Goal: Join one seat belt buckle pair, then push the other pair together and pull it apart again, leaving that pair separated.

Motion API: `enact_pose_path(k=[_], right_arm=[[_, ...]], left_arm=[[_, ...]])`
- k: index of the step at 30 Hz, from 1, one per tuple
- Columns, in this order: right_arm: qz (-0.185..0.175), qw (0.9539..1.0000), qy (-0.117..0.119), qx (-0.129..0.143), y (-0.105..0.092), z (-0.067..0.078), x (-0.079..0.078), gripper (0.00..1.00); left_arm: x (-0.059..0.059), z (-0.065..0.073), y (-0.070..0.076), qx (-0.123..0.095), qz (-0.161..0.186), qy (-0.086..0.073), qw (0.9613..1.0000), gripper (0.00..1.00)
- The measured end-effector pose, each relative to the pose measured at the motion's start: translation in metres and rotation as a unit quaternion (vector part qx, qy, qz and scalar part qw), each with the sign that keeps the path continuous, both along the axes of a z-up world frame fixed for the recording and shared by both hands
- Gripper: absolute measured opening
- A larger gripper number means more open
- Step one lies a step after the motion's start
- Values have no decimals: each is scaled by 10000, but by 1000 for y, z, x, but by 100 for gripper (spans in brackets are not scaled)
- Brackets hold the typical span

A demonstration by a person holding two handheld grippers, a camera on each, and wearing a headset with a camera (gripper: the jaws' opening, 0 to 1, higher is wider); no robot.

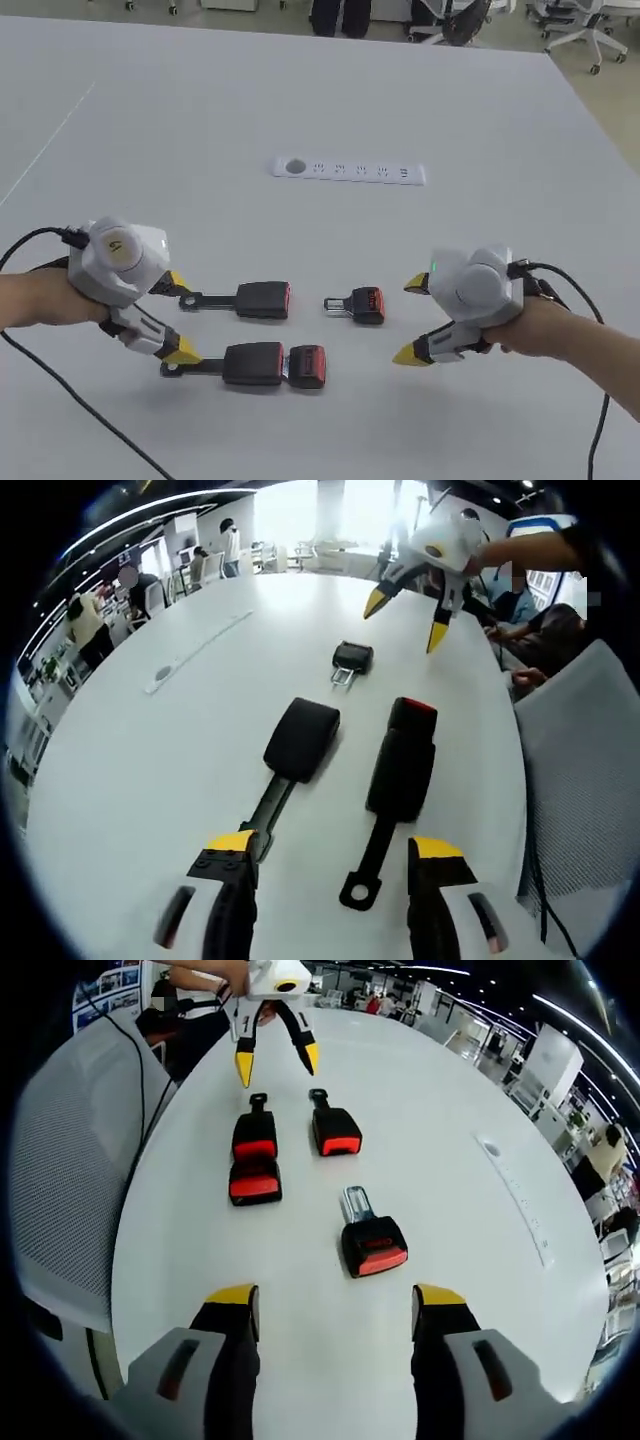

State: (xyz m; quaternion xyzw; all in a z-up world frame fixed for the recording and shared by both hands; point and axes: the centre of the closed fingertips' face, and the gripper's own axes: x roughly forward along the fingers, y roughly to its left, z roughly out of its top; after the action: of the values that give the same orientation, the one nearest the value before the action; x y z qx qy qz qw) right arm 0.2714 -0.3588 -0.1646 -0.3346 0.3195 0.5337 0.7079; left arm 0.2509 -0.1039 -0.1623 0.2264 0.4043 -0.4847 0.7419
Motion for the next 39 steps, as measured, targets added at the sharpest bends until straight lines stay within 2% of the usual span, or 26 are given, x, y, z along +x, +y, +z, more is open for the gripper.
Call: enact_pose_path(k=[2,5,8,12,15,17,20,21,24,26,28,31,36,39], right_arm=[[-79,9999,-19,111,-1,1,-3,60],[-241,9991,-10,336,0,2,-8,62],[-459,9970,-33,619,2,8,-15,63],[-622,9951,-58,771,2,9,-26,66],[-766,9926,-96,933,2,13,-32,68],[-945,9892,-97,1120,2,13,-35,70],[-1121,9852,-141,1290,2,16,-42,74],[-1187,9839,-186,1327,2,18,-43,75],[-1334,9795,-242,1488,3,19,-46,78],[-1455,9759,-270,1601,5,21,-47,79],[-1553,9722,-304,1727,8,27,-50,84],[-1653,9689,-419,1792,11,30,-51,89],[-1774,9631,-407,1984,13,29,-52,97],[-1817,9597,-493,2086,13,30,-52,100]], left_arm=[[-3,2,2,-191,148,-61,9997,62],[-11,11,-2,-515,343,-199,9979,63],[-15,14,0,-677,474,-300,9961,65],[-21,18,-1,-885,627,-455,9931,66],[-24,22,4,-1087,804,-657,9886,69],[-31,24,2,-1191,907,-755,9858,70],[-33,25,7,-1334,1115,-863,9810,74],[-36,27,4,-1433,1242,-899,9777,76],[-43,29,0,-1552,1389,-975,9732,80],[-42,27,3,-1579,1461,-1036,9711,82],[-43,29,-1,-1638,1534,-1085,9684,84],[-46,29,-6,-1632,1551,-1128,9678,88],[-45,28,-4,-1646,1623,-1147,9661,90],[-47,27,-5,-1713,1725,-1192,9627,94]])
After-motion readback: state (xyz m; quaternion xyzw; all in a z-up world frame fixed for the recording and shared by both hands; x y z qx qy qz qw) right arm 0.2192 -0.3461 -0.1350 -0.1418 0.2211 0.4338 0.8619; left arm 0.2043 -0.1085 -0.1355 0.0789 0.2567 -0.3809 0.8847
